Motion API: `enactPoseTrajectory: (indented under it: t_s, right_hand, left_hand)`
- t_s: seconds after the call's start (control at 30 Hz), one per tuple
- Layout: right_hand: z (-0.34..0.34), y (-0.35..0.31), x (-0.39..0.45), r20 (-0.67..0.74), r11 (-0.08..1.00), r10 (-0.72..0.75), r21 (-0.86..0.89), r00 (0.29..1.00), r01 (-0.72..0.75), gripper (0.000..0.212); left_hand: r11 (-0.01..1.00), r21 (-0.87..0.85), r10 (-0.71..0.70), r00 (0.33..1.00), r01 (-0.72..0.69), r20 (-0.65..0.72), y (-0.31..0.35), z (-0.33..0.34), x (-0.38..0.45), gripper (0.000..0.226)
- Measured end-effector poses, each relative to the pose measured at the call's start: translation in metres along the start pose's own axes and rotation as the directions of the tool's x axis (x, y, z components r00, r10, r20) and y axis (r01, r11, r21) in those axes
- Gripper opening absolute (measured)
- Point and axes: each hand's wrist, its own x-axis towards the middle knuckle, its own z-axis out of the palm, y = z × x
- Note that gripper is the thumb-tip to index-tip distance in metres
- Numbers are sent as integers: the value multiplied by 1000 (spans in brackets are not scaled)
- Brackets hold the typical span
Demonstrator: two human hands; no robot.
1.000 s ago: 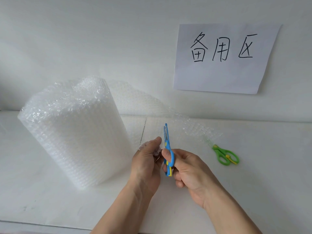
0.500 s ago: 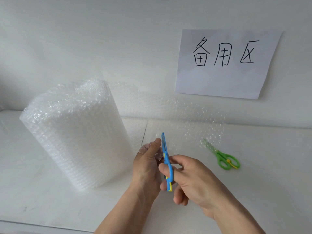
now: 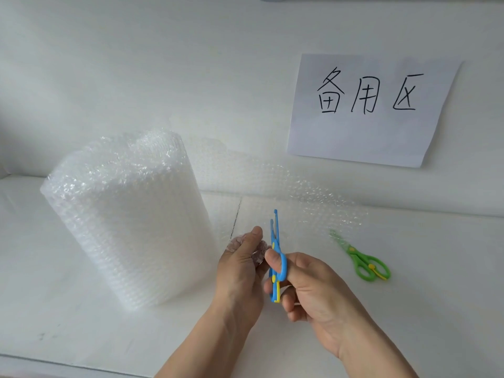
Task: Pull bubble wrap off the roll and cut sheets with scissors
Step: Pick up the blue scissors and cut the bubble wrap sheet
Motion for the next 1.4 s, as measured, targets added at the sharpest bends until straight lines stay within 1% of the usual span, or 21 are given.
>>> enactPoseTrajectory:
  t_s: [0.13, 0.37, 0.67, 0.87, 1.0, 1.1, 1.4]
  right_hand:
    - [2, 2, 4, 7, 1000, -22, 18, 1000, 22, 27]
    - [0, 5, 7, -3, 996, -80, 44, 997, 80, 23]
    - [-2, 6, 11, -17, 993, -105, 48, 994, 106, 35]
    - [-2, 8, 13, -38, 995, -91, 28, 995, 92, 26]
    - [-4, 6, 15, -50, 995, -95, 31, 994, 96, 30]
    - [-4, 7, 16, -58, 995, -96, 22, 994, 98, 30]
    - [-7, 3, 19, -58, 993, -115, 11, 992, 116, 35]
  left_hand:
    - [1000, 11, -21, 1000, 21, 13, 1, 0, -2, 24]
    - [999, 51, -11, 1000, 10, 13, 1, 0, -1, 29]
    - [998, 56, 1, 1000, -2, 15, 1, 2, -5, 29]
    - [998, 56, 17, 1000, -17, 5, 1, 2, -3, 24]
    - [996, 81, 24, 999, -26, 24, -1, -2, -3, 24]
    - [996, 79, 29, 1000, -30, 11, -1, -2, -1, 23]
    - [994, 86, 60, 998, -63, 28, -2, -2, -1, 18]
